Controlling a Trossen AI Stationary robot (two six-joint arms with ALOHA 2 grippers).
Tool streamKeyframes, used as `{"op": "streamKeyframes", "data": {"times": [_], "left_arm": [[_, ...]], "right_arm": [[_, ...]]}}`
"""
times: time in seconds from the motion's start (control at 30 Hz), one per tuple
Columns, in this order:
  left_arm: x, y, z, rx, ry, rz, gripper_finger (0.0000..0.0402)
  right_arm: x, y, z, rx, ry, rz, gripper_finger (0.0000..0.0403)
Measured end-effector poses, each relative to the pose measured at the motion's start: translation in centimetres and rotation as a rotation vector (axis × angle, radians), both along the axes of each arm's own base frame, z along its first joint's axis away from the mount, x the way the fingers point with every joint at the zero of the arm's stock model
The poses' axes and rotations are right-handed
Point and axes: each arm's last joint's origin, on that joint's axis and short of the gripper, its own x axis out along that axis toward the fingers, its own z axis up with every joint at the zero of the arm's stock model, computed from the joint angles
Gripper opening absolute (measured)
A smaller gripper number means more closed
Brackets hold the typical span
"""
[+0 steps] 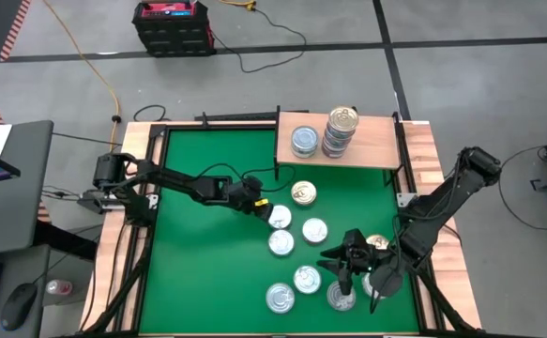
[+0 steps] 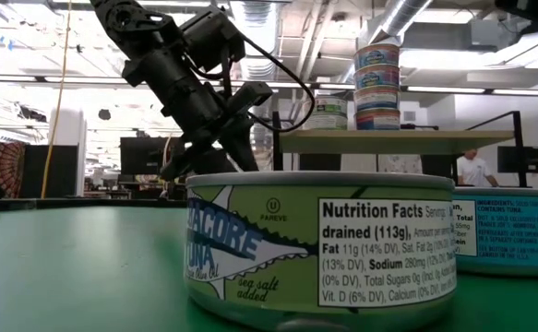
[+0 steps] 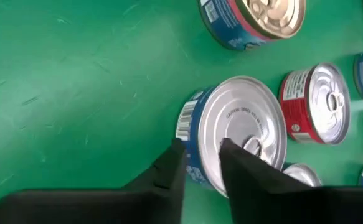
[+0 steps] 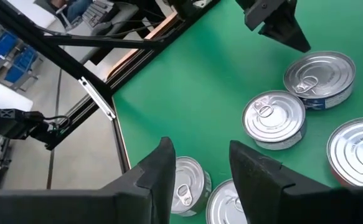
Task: Stack canned seafood by type on shelf
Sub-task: Put the blue tuna can on the shelf
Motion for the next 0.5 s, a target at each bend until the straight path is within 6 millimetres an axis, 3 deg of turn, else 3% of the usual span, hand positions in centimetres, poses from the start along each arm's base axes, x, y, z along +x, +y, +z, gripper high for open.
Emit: {"op": "streamKeyframes", "data": {"times": [0.2, 0.5], "left_arm": [[0.0, -0.1, 0.0, 0.025, 0.009, -0.018, 0.0175], [0.2, -1.5, -1.2, 0.108, 0.053, -0.031, 0.0165]], "right_arm": [[0.0, 0.0, 0.0, -0.004, 0.001, 0.002, 0.0175], [0.2, -0.2, -0.1, -0.030, 0.007, 0.004, 0.0175]]}}
